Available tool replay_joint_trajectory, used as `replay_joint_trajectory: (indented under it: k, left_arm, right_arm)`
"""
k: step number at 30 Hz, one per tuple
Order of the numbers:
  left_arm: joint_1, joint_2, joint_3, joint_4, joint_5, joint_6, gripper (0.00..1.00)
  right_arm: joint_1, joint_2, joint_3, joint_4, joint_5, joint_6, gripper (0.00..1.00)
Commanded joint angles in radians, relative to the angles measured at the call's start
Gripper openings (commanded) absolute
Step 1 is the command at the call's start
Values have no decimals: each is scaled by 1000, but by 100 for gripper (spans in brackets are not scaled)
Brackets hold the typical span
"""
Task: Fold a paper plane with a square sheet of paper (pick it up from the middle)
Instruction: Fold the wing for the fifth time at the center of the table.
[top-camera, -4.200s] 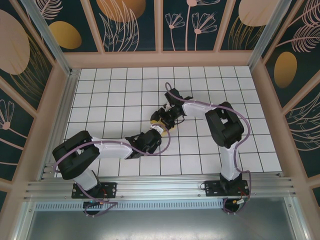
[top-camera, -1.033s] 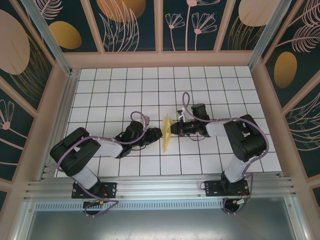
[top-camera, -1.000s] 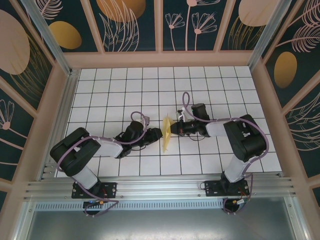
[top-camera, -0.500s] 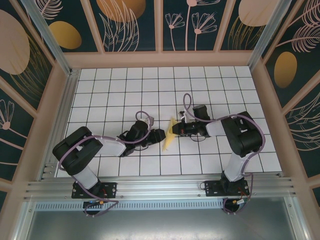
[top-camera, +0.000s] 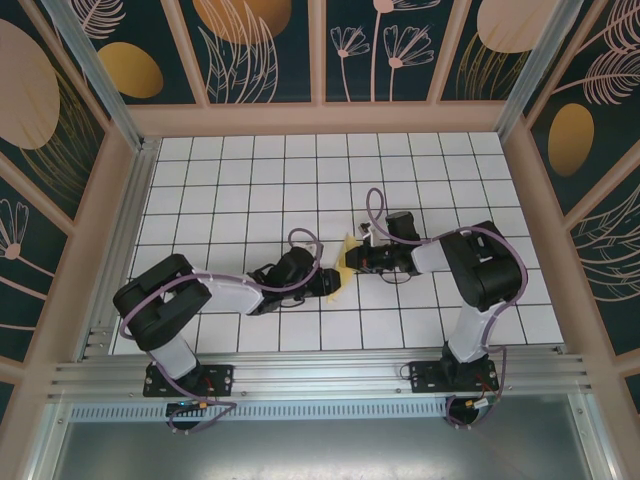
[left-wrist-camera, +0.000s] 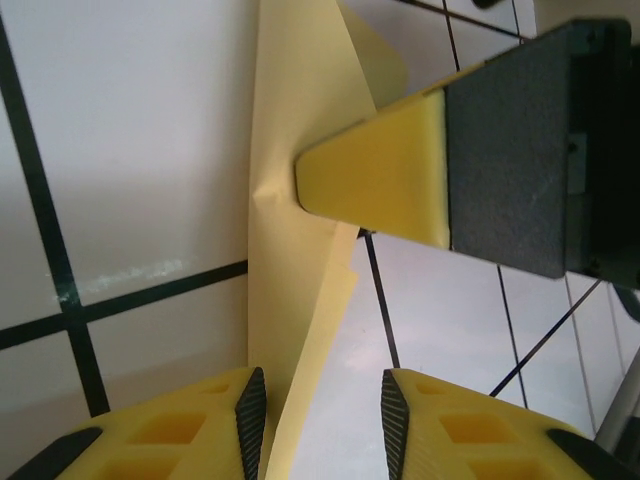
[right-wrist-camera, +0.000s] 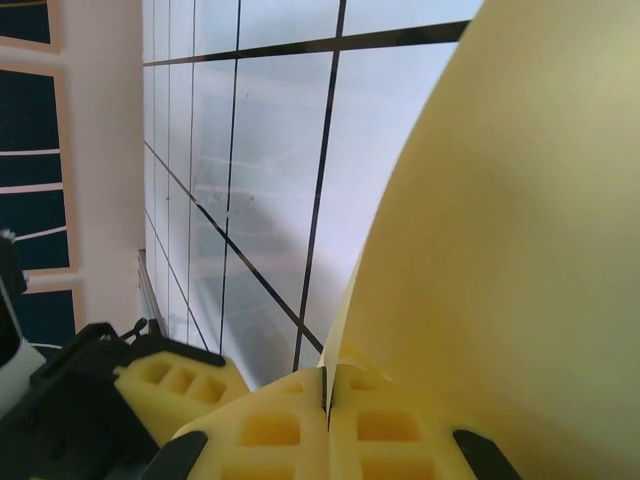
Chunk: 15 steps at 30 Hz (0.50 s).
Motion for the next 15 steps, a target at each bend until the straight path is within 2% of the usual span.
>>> replay_joint_trajectory:
  k: [1, 6, 15]
  left_arm:
    - [-14, 8, 49, -136, -81, 80, 38]
    - [-26, 39, 96, -233, -129, 120, 37]
    - [-53, 84, 140, -273, -148, 134, 27]
  right_arm:
    - [-9, 19, -12, 38, 7, 9, 1]
    - [-12, 23, -18, 54, 0, 19, 1]
    - [-25, 6, -27, 79, -16, 37, 1]
